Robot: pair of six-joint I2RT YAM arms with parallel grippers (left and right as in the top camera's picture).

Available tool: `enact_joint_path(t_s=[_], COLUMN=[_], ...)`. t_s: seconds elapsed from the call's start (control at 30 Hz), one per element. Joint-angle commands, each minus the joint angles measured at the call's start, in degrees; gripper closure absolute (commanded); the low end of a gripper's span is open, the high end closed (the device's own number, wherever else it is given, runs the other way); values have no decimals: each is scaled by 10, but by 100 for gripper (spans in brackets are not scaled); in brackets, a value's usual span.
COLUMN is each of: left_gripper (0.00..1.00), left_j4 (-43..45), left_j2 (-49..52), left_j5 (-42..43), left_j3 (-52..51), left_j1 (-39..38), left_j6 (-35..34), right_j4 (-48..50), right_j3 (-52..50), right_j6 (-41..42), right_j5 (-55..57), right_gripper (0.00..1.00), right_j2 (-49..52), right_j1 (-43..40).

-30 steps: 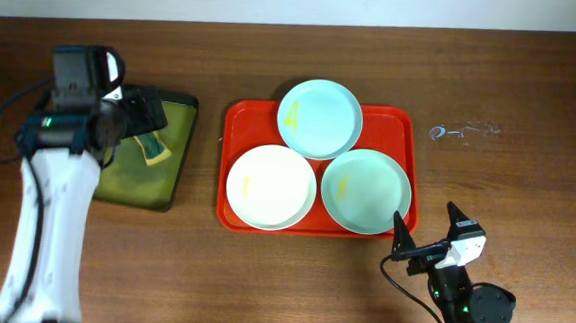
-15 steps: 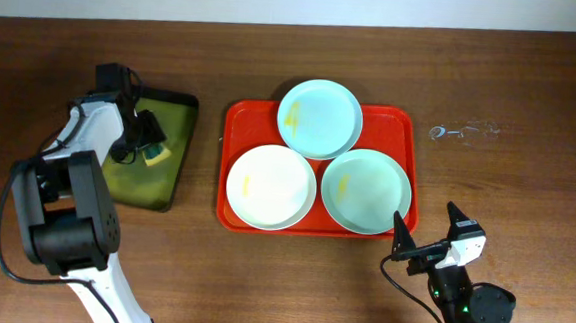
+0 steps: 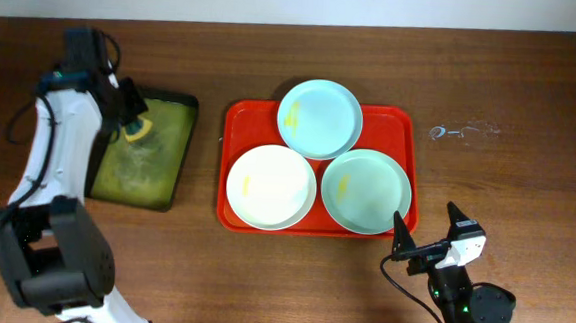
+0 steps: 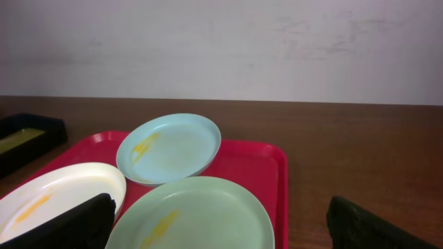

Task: Clean dirty plates on tray and stack at the side
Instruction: 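Move the sponge onto the white plate with the left gripper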

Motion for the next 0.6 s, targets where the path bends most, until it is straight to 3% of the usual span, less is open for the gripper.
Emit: enact_joint_path(t_s=[0.0,0.1,0.17,0.2,0.3,0.37,0.47,0.57], left_gripper=[100,100,100,100,100,100,100,100], left_j4=[30,-64,-108,-116,-158,-128,-31,9], left_j2=[46,2,-60,-98,-120,-113,-82,-46], left_j5=[7,40,138,177,178,177,82,-24], left_j3=[-77,12,57,58,50,9,-76,-121], left_j1=[3,3,-9,-28,-126,-201,-314,-378], left_j6=[10,9,9,9,9,5,-73,-137], right_j4=[-1,0,-1,-1,-1,-1,-1,-1], right_j3=[-5,-5,-5,-5,-5,-5,-5,-5], right_j6=[-4,-4,-4,-4,-4,-4,-4,-4], right_j5=[5,5,5,5,5,5,5,5], right_gripper=[2,2,2,2,2,2,2,2], right_j2=[-4,-4,-4,-4,-4,-4,-4,-4], right_j1=[3,3,3,3,3,3,3,3])
